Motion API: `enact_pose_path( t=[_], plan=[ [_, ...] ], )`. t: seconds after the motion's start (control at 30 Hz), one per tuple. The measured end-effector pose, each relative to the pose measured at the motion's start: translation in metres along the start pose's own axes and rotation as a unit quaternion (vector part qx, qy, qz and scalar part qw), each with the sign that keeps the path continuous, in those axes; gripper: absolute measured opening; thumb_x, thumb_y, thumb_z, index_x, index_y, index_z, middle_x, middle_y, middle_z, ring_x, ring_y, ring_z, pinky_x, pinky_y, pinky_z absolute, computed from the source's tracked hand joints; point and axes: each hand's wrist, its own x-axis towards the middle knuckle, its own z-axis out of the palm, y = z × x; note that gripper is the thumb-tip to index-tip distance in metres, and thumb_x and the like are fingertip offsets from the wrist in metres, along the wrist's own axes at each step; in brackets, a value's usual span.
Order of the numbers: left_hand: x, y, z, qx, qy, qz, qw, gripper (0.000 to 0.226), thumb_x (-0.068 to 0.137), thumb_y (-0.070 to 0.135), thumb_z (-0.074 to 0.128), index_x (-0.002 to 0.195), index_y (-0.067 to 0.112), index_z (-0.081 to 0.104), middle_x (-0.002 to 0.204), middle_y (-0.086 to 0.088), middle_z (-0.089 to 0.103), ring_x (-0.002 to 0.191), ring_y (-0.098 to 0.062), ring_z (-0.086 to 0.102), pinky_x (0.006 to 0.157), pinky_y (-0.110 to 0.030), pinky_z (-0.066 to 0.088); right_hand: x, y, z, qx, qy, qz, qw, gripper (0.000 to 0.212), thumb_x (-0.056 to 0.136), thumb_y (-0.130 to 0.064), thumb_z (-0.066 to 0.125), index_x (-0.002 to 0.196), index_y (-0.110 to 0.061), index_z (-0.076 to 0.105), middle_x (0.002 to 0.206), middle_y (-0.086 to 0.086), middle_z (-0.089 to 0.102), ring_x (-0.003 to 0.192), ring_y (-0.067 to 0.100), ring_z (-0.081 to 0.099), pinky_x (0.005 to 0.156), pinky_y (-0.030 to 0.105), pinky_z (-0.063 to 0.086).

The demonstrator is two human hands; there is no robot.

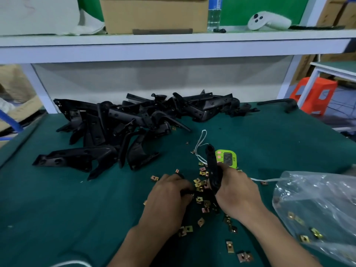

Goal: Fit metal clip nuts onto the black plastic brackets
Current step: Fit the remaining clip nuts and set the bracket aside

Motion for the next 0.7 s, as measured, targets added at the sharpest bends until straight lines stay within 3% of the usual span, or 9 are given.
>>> enact_pose_path(
  t=[0.17,0.3,0.4,0.47,0.53,0.63,0.7],
  plan=[
    [-0.003,-0.005,-0.004,-0.024,0.035,-0.041,0.998,0.009,0.095,0.029,0.067,0.090,0.034,0.072,0.087,0.025,0.056,0.093,0.000,0.047,0.080,-0.010,0.034,-0.002,-0.001,-0.001,0.005,-0.009,-0.009,1.000,0.021,0.085,-0.022,0.044,0.102,-0.030,0.052,0.075,-0.002,0.059,0.082,0.035,0.062,0.066,0.040,0.047],
    [-0.003,-0.001,-0.011,-0.103,0.093,-0.117,0.983,0.019,0.096,0.035,0.056,0.080,0.039,0.067,0.082,0.024,0.066,0.086,0.003,0.057,0.071,-0.010,0.040,-0.004,-0.005,-0.007,0.042,0.010,-0.028,0.999,0.022,0.088,-0.044,0.038,0.097,-0.030,0.053,0.071,-0.004,0.060,0.074,0.031,0.060,0.061,0.038,0.044],
    [0.000,0.001,-0.014,-0.165,0.095,-0.175,0.966,0.025,0.093,0.039,0.054,0.076,0.036,0.073,0.072,0.028,0.070,0.070,0.007,0.065,0.059,-0.009,0.045,-0.006,-0.008,-0.007,0.032,0.024,-0.058,0.998,0.012,0.086,-0.037,0.055,0.095,-0.030,0.051,0.070,-0.007,0.059,0.074,0.031,0.061,0.057,0.035,0.043],
    [0.002,0.005,-0.014,-0.331,0.059,-0.211,0.918,0.027,0.095,0.025,0.060,0.077,0.029,0.079,0.074,0.009,0.077,0.068,-0.005,0.073,0.057,-0.012,0.050,-0.006,-0.008,-0.006,0.031,0.018,-0.071,0.997,0.016,0.082,-0.038,0.060,0.092,-0.034,0.049,0.063,-0.010,0.053,0.068,0.029,0.056,0.053,0.033,0.035],
    [0.003,0.006,-0.016,-0.465,0.031,-0.229,0.854,0.022,0.093,0.017,0.064,0.079,0.020,0.080,0.078,-0.008,0.078,0.067,-0.017,0.075,0.055,-0.019,0.053,-0.007,-0.008,-0.002,0.064,0.006,-0.087,0.994,0.015,0.075,-0.045,0.053,0.087,-0.038,0.048,0.062,-0.011,0.056,0.062,0.022,0.051,0.051,0.032,0.034],
    [0.003,0.001,-0.019,-0.529,0.010,-0.229,0.817,0.011,0.086,0.016,0.075,0.079,0.011,0.080,0.073,-0.014,0.074,0.060,-0.016,0.070,0.052,-0.020,0.052,-0.009,-0.018,-0.004,0.256,-0.030,-0.065,0.964,0.029,0.065,-0.055,0.043,0.080,-0.035,0.058,0.065,-0.013,0.062,0.062,0.017,0.054,0.060,0.035,0.046],
    [0.003,-0.001,-0.021,-0.550,0.009,-0.222,0.805,0.011,0.074,0.021,0.082,0.077,0.011,0.081,0.067,-0.012,0.071,0.057,-0.015,0.068,0.051,-0.020,0.052,-0.008,-0.027,-0.004,0.402,-0.053,-0.044,0.913,0.025,0.071,-0.049,0.049,0.074,-0.032,0.067,0.073,-0.008,0.067,0.075,0.029,0.063,0.075,0.044,0.053]
  ],
)
